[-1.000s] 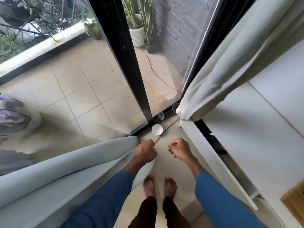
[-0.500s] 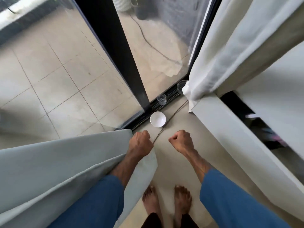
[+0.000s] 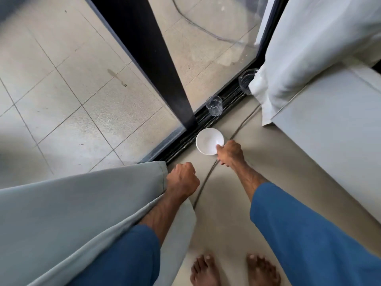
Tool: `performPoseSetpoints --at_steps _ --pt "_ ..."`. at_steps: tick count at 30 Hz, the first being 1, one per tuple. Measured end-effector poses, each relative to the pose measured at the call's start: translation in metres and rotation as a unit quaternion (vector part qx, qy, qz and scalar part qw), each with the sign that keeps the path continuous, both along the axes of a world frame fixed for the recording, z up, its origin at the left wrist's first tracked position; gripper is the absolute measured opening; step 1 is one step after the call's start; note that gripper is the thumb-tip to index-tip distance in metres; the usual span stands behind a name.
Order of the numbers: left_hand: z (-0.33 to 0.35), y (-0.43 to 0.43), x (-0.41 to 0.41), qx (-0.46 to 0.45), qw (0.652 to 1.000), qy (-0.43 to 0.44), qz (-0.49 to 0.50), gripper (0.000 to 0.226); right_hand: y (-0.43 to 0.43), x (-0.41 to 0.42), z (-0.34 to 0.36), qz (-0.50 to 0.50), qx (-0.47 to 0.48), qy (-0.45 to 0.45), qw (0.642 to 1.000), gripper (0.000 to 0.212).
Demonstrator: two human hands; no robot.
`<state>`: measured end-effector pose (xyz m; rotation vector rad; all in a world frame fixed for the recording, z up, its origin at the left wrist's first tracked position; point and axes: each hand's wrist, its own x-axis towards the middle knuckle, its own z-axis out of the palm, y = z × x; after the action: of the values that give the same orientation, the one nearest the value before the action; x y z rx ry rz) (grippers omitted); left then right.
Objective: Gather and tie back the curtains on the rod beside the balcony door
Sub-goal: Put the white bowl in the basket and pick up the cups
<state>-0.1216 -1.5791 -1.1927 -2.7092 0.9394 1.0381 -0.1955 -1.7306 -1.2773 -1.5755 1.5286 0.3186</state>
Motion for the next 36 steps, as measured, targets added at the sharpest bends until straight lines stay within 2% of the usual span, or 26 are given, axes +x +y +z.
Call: performPoseSetpoints --at_steps 2,4,8,11,13,16,18,20,22,26,31,34,36 --pt "-0.006 0.006 0.003 0.010 1.000 0.002 0.003 0.028 -0.003 0.006 0.005 0.003 0.009 0.008 1.000 0.032" --pt "-0.007 0.009 0.006 0.017 1.000 0.000 0.007 0.029 -0.003 0.007 0.013 0.000 0.013 0.004 1.000 0.024" --pt "0.014 0.013 0.009 0.011 1.000 0.015 0.021 0.030 0.002 -0.006 0.050 -0.029 0.004 -0.016 0.999 0.028" --pt "0.051 0.016 0.001 -0.029 0.997 0.039 0.056 0.021 0.013 -0.029 0.105 -0.053 0.013 -0.040 0.998 0.026" --pt "0.082 0.020 -0.009 -0.053 0.992 0.077 0.085 0.032 0.028 -0.053 0.152 -0.073 0.019 -0.061 0.995 0.029" --pt "0.148 0.026 -0.035 -0.130 0.951 0.174 0.219 0.062 0.052 -0.099 0.236 -0.088 0.031 -0.076 0.993 0.034" --pt "0.200 0.025 -0.058 -0.165 0.920 0.234 0.266 0.062 0.067 -0.132 0.295 -0.091 0.038 -0.083 0.992 0.035" --pt "0.249 0.022 -0.079 -0.187 0.923 0.239 0.238 0.048 0.084 -0.159 0.348 -0.081 0.032 -0.092 0.992 0.036" --pt "0.293 0.019 -0.102 -0.192 0.942 0.219 0.164 0.040 0.100 -0.190 0.395 -0.097 0.013 -0.100 0.990 0.038" --pt "0.365 0.020 -0.149 -0.187 0.950 0.244 0.059 0.043 0.129 -0.248 0.460 -0.139 -0.029 -0.071 0.987 0.041" --pt "0.440 0.029 -0.208 -0.170 0.931 0.321 -0.023 0.034 0.161 -0.312 0.522 -0.188 -0.006 -0.055 0.981 0.045" --pt "0.476 0.039 -0.235 -0.145 0.909 0.388 -0.046 0.041 0.192 -0.358 0.555 -0.254 -0.026 -0.059 0.965 0.058" --pt "0.490 0.046 -0.250 -0.132 0.902 0.407 -0.054 0.046 0.216 -0.385 0.578 -0.306 -0.041 -0.062 0.949 0.054"
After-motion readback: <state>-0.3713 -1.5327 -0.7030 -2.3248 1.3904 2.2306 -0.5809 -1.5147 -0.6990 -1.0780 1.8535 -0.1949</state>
